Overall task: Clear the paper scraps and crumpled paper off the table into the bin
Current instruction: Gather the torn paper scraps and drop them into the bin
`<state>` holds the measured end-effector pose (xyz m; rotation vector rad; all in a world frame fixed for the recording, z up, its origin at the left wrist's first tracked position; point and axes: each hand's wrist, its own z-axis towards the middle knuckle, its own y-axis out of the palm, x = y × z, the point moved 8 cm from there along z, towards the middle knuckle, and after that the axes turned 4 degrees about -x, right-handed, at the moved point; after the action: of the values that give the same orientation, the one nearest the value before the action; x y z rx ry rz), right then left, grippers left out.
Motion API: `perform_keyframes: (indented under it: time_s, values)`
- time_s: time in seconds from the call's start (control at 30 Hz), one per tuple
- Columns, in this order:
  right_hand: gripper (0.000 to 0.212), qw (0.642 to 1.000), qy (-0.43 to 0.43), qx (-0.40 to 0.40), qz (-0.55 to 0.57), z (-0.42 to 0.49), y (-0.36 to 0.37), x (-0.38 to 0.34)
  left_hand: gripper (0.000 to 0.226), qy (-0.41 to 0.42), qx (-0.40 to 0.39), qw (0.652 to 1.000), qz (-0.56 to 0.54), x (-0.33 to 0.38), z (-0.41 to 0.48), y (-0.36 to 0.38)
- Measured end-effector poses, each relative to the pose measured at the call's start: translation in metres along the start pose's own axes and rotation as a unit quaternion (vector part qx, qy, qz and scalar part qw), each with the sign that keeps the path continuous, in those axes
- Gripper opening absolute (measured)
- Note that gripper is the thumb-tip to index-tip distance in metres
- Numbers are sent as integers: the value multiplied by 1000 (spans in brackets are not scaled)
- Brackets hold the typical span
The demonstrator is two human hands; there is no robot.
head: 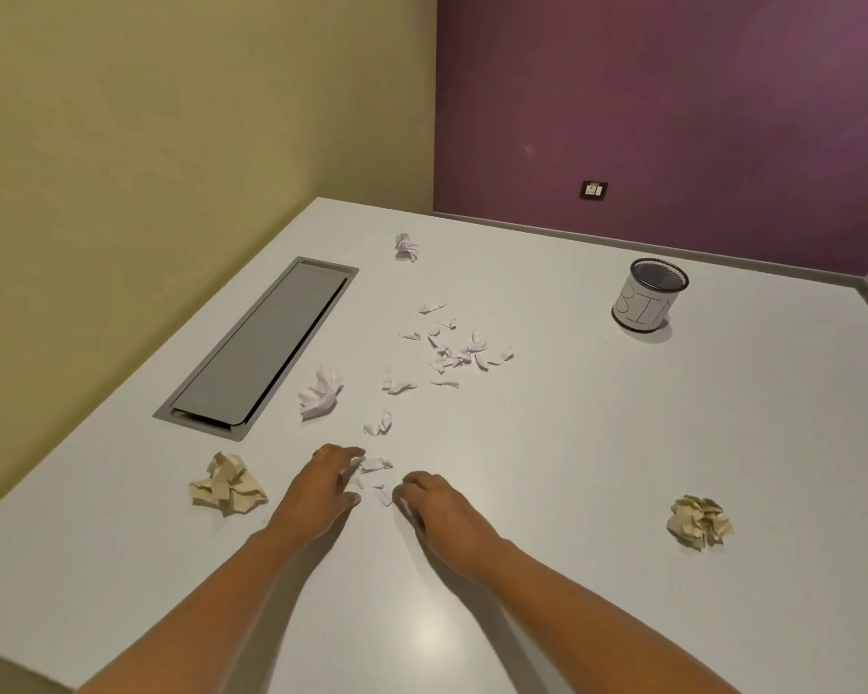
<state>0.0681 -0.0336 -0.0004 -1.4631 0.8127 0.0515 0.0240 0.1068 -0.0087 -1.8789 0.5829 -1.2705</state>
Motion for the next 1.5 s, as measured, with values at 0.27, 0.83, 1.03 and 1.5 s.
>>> perform_keyframes:
  time_s: [0.27,0.83,1.03,1.5]
  values:
    - [36,988,-29,-89,-122,10,21,-23,53,64,-87,988,110,11,20,7]
    - [26,991,10,-69,-118,-5,6,8,19,64,19,989,128,21,17,13]
    - [21,993,73,-30,-93,-18,-19,46,20,46,10,991,124,37,22,20]
    - [19,974,208,77,-46,-55,-108,182,21,121,-44,984,121,172,92,45]
